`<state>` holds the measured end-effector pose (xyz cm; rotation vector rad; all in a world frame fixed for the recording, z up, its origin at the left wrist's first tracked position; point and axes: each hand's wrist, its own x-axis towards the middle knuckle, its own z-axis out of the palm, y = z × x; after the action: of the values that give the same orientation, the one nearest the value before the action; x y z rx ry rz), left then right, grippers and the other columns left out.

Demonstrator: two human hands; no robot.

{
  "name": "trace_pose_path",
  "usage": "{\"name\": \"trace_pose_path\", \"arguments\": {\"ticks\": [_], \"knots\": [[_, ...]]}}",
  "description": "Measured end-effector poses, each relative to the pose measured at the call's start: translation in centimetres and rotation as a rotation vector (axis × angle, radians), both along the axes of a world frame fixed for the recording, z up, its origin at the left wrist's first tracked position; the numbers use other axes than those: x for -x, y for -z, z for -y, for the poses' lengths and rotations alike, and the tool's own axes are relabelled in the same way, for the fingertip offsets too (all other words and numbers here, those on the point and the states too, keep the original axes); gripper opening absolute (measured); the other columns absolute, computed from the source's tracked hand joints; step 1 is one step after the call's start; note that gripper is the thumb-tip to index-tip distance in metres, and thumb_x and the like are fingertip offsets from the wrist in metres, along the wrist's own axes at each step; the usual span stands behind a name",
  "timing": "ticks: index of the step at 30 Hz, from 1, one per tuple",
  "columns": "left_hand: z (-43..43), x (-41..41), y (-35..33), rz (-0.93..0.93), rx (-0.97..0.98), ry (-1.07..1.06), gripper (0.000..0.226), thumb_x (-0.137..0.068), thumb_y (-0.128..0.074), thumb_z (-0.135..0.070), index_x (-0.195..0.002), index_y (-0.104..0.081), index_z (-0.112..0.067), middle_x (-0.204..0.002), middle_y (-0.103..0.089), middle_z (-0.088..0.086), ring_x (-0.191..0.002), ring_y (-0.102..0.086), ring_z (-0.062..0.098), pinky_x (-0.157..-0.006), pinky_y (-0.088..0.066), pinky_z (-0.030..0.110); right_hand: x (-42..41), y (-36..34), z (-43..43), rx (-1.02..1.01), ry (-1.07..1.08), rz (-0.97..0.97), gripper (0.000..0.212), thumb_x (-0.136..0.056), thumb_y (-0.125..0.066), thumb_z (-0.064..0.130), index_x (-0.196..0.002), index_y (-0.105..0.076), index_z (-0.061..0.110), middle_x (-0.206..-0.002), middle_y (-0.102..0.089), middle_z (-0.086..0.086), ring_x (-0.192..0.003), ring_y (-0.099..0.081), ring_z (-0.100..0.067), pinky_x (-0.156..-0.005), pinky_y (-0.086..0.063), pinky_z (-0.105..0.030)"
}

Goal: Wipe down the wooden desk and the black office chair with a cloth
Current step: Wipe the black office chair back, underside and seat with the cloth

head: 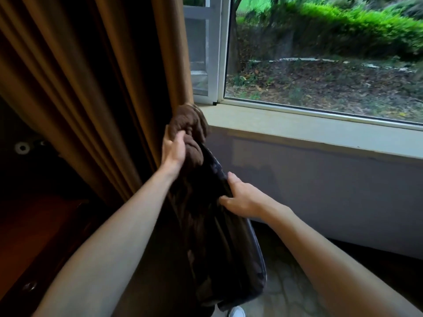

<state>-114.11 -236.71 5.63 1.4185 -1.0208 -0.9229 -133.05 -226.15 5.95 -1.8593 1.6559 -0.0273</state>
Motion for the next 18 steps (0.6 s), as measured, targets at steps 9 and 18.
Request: {"name": "trace_pose_path", "arguments": {"ticks": [9, 18], "knots": [[3.7, 0.0, 3.7, 0.165, -0.292, 0.260, 0.024, -0.096, -0.061, -0.029, -0.109, -0.070, -0.011, -0.106, -0.071, 0.011, -0.100, -0.066, 0.027, -0.100, -0.047, 0.031, -1.5, 1.1, -0.4, -0.020, -0.051, -0.043, 0.108, -0.090, -0.061, 0.043, -0.161, 0.013, 0.008, -0.170, 0.012, -0.007, -0.157, 0.008, -0.019, -0.126, -0.011, -0.035], [-3.0, 3.4, 4.5, 0.113, -0.330, 0.290, 0.049, -0.070, -0.054, -0.048, -0.103, -0.070, -0.015, -0.117, -0.060, 0.016, -0.118, -0.061, 0.039, -0.108, -0.047, 0.048, -1.5, 2.7, -2.0, 0.111, 0.020, -0.012, 0.108, -0.083, -0.058, 0.046, -0.162, 0.006, 0.009, -0.171, 0.007, -0.006, -0.157, 0.010, -0.019, -0.127, -0.011, -0.037]]}}
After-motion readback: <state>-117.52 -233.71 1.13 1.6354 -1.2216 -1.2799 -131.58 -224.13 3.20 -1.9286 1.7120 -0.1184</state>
